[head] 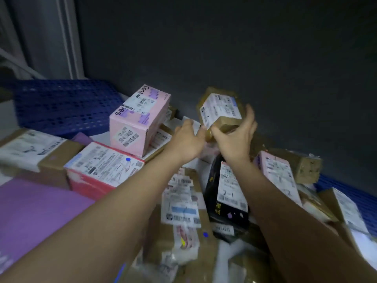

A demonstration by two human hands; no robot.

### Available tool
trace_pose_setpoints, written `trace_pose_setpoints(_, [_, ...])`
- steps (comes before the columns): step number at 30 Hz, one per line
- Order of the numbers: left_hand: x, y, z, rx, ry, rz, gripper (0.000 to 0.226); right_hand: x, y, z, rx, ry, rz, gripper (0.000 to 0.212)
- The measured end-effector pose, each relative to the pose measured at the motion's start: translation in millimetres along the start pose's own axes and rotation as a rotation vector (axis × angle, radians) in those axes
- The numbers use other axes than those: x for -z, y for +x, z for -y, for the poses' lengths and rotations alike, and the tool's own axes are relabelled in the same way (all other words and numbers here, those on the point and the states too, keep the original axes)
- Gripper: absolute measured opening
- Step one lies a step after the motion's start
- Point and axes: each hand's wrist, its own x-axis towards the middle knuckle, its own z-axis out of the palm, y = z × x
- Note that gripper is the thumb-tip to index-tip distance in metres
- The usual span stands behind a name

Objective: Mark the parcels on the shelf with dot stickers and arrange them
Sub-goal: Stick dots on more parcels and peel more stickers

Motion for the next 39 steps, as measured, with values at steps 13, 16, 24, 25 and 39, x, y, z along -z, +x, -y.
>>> trace_pose_setpoints(13, [69,-159,-34,0.065,-0.539,-0.008,0.046,129,-168,98,0.249,0.069,0.297,0.119])
trace_pose_setpoints(16, [74,-187,-41,0.069,-0.575,-0.017,0.033,141,-191,102,0.181,0.177,0.27,0.109])
trace_pose_setpoints(24, [76,-224,-41,0.081,-0.264,-0.089,0.053,151,-202,97,-0.134,0.509,0.282,0.06])
trace_pose_setpoints(25, [76,-225,-38,0.071,-0.233,-0.107,0.051,151,-201,95,-0.193,0.543,0.293,0.054])
trace_pose_setpoints(39, [60,-186,10,-0.047,-0.215,-0.194,0.022,116,-166,56,-0.303,0.497,0.491,0.061])
